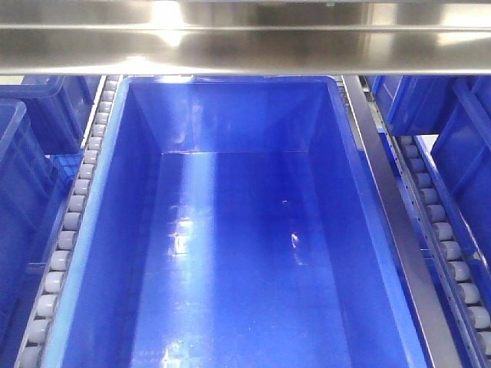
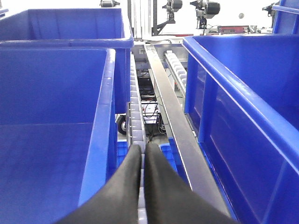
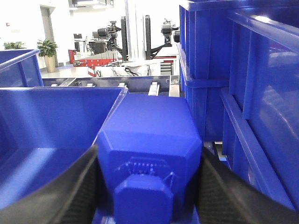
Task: Pour parts from conveyor to right shelf
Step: 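Turn and stop facing the empty blue bin on the shelf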
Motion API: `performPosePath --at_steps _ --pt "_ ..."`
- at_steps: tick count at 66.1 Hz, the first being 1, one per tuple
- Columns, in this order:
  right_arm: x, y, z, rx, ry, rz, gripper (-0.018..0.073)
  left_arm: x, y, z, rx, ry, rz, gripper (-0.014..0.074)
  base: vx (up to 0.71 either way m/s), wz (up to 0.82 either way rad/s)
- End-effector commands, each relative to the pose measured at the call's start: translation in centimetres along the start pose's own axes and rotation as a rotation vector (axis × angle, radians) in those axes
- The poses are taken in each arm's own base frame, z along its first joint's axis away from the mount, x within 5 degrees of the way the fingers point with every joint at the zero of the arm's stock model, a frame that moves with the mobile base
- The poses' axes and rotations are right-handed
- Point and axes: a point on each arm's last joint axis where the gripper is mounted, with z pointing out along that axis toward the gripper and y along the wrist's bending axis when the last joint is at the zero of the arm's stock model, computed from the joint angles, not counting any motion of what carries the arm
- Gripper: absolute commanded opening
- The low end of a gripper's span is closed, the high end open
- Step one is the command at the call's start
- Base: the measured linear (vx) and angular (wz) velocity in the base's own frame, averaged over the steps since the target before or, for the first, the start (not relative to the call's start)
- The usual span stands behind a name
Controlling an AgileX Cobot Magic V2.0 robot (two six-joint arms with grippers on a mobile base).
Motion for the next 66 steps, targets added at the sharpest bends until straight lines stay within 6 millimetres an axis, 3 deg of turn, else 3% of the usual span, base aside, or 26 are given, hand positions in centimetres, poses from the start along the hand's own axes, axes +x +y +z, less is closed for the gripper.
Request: performPosePath --at_steps 1,41,51,66 --pt "-1.6 0.0 -0.1 0.005 -0.095 -0.006 -0.0004 -1.4 0.0 -0.2 0.002 -0.109 -0.014 -0.0006 0.00 0.00" --pt "-1.6 0.0 -0.1 0.005 -0.102 -0.006 -0.0004 -1.4 0.0 -0.2 0.002 -0.109 -0.014 -0.0006 0.00 0.00" --pt "-1.2 0.0 -0.1 -0.001 -0.037 0.002 -0.0004 -1.4 0.0 -0.2 0.002 -0.109 -0.014 -0.0006 0.00 0.00" --pt "-2.9 0.9 -0.1 -0.175 0.030 -0.032 -0.0001 -1.4 0.0 -0.3 0.002 -0.112 -0.014 -0.0006 0.00 0.00"
